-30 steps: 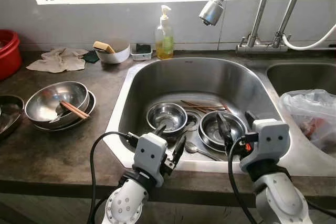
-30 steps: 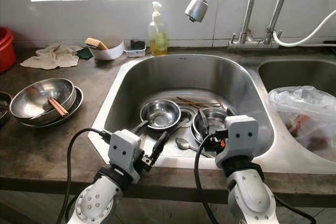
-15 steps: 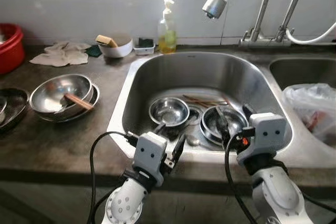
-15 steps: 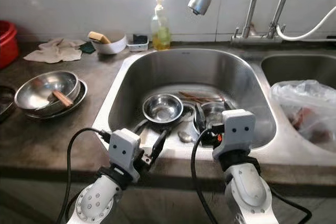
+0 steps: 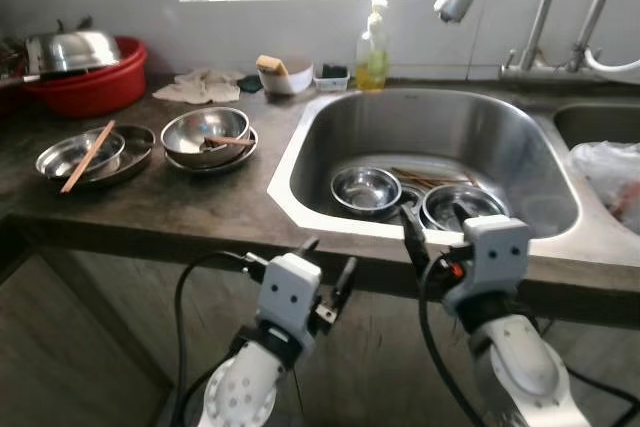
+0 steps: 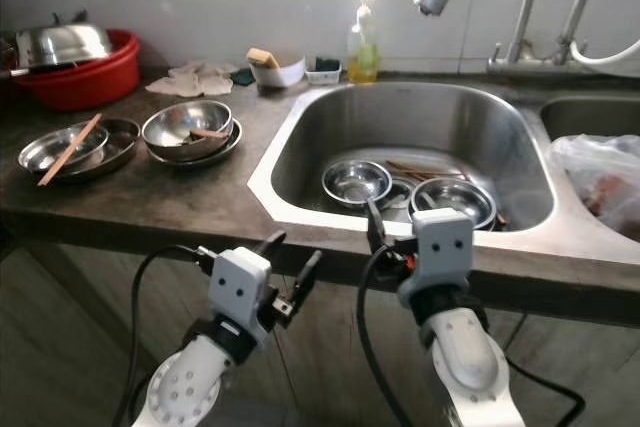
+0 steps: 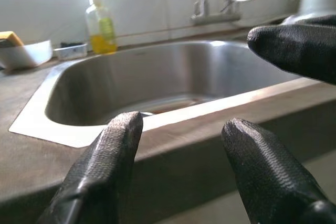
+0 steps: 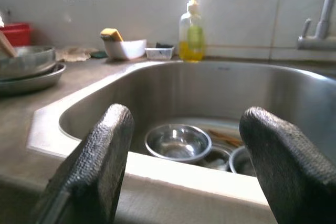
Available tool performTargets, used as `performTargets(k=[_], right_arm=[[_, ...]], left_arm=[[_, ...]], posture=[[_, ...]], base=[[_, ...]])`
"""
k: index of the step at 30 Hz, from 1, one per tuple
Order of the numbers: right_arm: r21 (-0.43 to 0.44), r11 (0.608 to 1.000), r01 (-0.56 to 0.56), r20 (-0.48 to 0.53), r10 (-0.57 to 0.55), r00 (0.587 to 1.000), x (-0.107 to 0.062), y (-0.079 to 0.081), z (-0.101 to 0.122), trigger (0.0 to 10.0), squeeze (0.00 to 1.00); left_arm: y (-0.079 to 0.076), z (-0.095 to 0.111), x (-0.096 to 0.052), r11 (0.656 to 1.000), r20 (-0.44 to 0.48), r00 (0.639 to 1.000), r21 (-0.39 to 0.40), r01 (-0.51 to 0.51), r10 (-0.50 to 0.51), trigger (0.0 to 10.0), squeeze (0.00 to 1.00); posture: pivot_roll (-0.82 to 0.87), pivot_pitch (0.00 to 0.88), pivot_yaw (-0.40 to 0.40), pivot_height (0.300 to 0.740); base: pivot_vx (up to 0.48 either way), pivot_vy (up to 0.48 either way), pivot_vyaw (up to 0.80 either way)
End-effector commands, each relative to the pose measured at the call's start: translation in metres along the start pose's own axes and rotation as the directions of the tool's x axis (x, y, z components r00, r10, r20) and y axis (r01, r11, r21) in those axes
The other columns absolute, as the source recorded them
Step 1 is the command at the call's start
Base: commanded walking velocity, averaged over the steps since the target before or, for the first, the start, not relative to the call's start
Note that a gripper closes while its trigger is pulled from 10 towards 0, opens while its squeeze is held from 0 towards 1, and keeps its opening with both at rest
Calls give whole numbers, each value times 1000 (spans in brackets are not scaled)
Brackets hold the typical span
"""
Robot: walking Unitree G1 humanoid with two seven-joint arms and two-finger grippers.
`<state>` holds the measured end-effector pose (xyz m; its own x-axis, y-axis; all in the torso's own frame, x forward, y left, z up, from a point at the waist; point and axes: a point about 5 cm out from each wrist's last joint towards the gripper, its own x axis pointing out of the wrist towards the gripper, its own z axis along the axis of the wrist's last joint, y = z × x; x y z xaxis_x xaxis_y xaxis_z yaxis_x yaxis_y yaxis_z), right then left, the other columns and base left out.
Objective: Kitchen organization
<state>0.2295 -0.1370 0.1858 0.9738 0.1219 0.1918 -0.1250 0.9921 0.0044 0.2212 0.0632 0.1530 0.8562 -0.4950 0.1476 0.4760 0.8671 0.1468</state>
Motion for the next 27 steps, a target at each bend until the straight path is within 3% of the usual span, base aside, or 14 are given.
performTargets(k=[1,19,27], right_arm=[[0,1000,1,13,-1,1000,1,1,2,10000,0],[-4,1000,3,-6,-3,1000,1,2,-3,10000,0],[-28,1000,-9,-3,9,1000,1,3,-3,10000,0]], left_arm=[[3,1,-1,1000,-2,1000,11,-7,7,10000,0],[1,-1,-2,1000,-8,1000,4,-6,6,10000,0],[0,0,-1,1000,-5,1000,-5,-11,11,10000,0]], posture=[[76,46,18,740],[74,59,23,740],[76,65,15,740]], base=[[-315,0,0],[-311,0,0],[0,0,200]])
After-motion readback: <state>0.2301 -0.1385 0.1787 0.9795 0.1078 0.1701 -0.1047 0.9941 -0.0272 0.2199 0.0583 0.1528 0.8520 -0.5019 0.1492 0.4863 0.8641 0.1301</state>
